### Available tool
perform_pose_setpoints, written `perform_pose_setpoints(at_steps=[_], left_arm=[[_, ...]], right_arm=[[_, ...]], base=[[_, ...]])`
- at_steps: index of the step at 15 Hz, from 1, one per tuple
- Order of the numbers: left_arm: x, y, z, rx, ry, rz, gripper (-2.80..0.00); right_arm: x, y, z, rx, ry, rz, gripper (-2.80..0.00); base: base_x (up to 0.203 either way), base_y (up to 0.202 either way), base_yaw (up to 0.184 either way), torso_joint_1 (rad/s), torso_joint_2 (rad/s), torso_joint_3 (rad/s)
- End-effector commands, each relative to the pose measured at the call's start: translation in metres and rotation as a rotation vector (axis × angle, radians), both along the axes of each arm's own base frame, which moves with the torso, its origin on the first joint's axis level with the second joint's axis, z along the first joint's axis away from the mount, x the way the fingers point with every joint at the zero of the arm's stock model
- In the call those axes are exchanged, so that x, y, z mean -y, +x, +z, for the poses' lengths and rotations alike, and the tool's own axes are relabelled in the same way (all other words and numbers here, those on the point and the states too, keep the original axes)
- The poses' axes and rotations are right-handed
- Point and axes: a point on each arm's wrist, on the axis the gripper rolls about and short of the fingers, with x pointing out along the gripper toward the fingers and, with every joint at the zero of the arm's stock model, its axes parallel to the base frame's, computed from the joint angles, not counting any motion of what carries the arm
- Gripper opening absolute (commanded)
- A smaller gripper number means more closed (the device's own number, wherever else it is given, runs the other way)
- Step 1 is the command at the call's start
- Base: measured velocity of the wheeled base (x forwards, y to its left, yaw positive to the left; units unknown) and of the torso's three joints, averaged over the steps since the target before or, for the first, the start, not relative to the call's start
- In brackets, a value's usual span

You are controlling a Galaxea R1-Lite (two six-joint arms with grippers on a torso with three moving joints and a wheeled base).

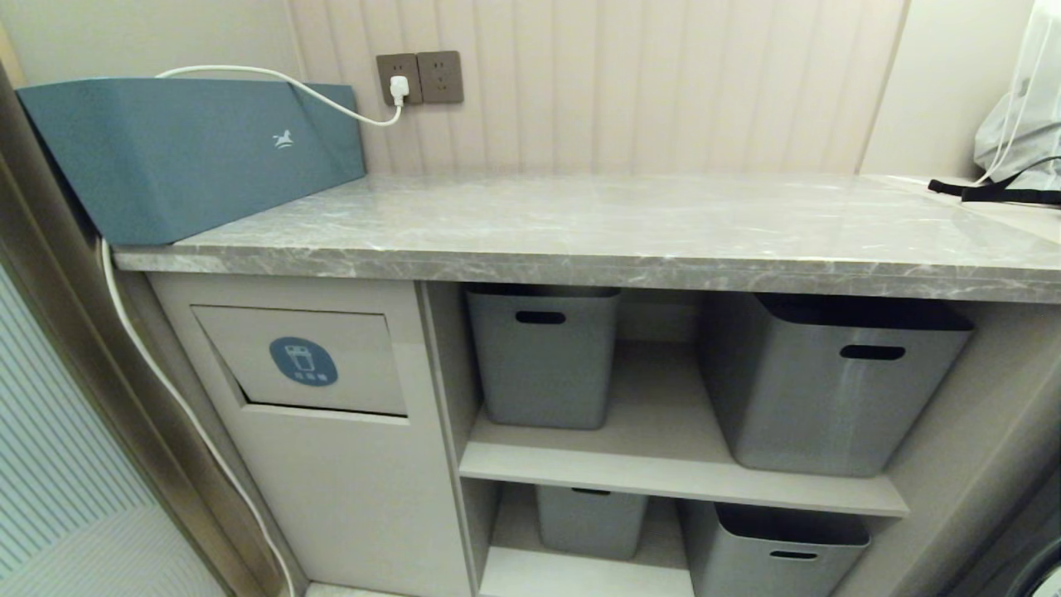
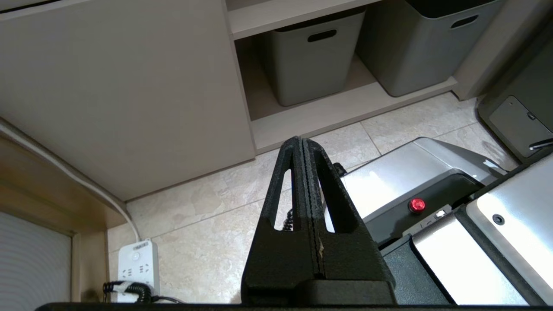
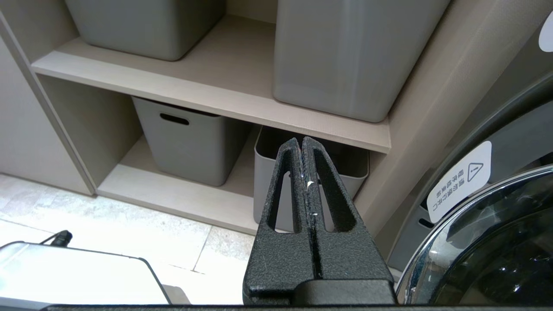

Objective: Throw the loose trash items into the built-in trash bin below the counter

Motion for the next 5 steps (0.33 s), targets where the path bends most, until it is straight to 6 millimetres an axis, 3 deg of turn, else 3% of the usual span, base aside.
perform_pose_setpoints(at_steps=[1, 5], left_arm=[[-0.0001, -0.0003, -0.0004, 0.002, -0.001, -0.019, -2.80], [0.0031, 0.0053, -0.0007, -0.072, 0.033, -0.040, -2.80]], right_arm=[[-0.0001, -0.0001, -0.0001, -0.004, -0.002, 0.007, -2.80], [-0.0002, 0.0000, -0.0003, -0.004, -0.003, 0.012, -2.80]], base=[[0.000, 0.000, 0.000, 0.000, 0.00, 0.000], [0.000, 0.000, 0.000, 0.000, 0.00, 0.000]])
